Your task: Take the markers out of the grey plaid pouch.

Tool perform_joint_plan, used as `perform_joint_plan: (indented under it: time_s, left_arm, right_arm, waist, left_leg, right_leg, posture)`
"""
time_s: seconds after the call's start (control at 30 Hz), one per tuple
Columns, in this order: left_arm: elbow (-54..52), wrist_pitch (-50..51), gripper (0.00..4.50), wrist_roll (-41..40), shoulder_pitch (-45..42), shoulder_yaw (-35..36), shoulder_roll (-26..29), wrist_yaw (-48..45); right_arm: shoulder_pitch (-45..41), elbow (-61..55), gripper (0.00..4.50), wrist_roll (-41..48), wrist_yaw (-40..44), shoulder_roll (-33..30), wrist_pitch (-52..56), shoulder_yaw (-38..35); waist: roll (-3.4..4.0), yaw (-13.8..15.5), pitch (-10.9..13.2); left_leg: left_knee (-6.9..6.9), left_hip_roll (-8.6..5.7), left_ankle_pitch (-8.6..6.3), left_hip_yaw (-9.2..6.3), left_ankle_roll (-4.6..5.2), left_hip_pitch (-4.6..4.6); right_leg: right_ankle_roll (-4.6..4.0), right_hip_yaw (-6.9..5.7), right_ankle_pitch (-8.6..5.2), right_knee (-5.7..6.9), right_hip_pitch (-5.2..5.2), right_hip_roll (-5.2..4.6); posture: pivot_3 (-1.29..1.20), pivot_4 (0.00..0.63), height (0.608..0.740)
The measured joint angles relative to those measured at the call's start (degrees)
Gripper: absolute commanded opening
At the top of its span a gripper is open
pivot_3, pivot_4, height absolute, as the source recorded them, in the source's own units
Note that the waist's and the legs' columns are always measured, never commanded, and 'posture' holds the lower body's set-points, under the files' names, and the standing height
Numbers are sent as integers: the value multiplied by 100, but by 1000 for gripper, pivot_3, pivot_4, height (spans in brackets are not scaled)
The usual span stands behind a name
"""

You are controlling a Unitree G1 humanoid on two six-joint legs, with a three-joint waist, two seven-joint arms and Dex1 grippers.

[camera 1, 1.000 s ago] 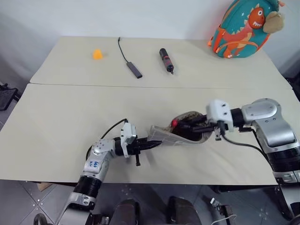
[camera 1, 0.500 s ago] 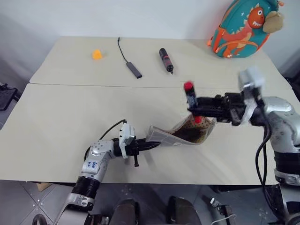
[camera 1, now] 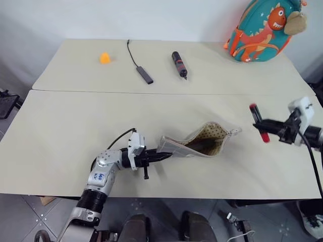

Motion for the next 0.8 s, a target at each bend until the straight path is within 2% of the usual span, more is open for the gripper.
perform_joint_plan:
  time_s: [0.1, 0.13, 0.2, 0.4, 0.5, 0.63, 0.8]
  left_arm:
    - [4, 2, 0, 3, -2, -9, -33, 7]
    - [5, 2, 0, 5, -2, -13, -38, 7]
    - [5, 2, 0, 9, -4, -28, -51, 9]
    - [5, 0, 0, 6, -14, -35, -35, 2]
    - [8, -5, 0, 5, -19, -32, -29, -6]
    - [43, -10, 0, 6, -50, -6, -2, -26]
    - [117, -20, 0, 12, -125, -12, -38, -31]
  right_arm:
    - [-153, 468, 590, -422, -291, 36, -199, 131]
    - [-250, 594, 1300, -513, -397, 82, -218, 153]
    - [-374, 769, 1786, -650, -506, 140, -273, 168]
    - [-375, 949, 3761, -710, -239, 190, -787, 40]
    - [-365, 905, 3761, -464, 238, 133, -1107, -289]
    - [-558, 134, 3761, 243, 1013, -8, -859, -739]
    - [-825, -1291, 2128, 943, 1641, -116, -75, -652]
  waist:
    - [4, -24, 0]
    - [4, -35, 0]
    - [4, -40, 0]
    - [5, 3, 0]
    - [5, 5, 0]
    - [15, -2, 4]
    - [15, 6, 4]
  left_leg:
    - [0, 5, 1, 1, -2, 0]
    - [0, 5, 1, 1, -3, 0]
    - [0, 6, 2, -1, -3, 0]
    - [0, 3, 1, -3, -3, -2]
    - [0, 4, 1, -2, -3, -2]
    - [1, 9, 1, -4, -3, -1]
    - [2, 23, 1, -14, -3, -1]
  right_leg:
    - [0, 0, 0, 0, -1, 2]
    - [0, 0, 0, 1, -1, 2]
    - [0, -1, 0, 0, 0, 2]
    - [1, -2, 0, -4, 0, 2]
    - [1, -2, 0, -4, 1, 2]
    - [1, -1, 1, -4, 0, 4]
    - [1, -1, 1, -5, 0, 6]
  posture:
    - [0, 150, 740]
    - [0, 150, 740]
    - [0, 150, 740]
    - [0, 150, 740]
    - [0, 150, 740]
    - [0, 150, 740]
    - [0, 150, 740]
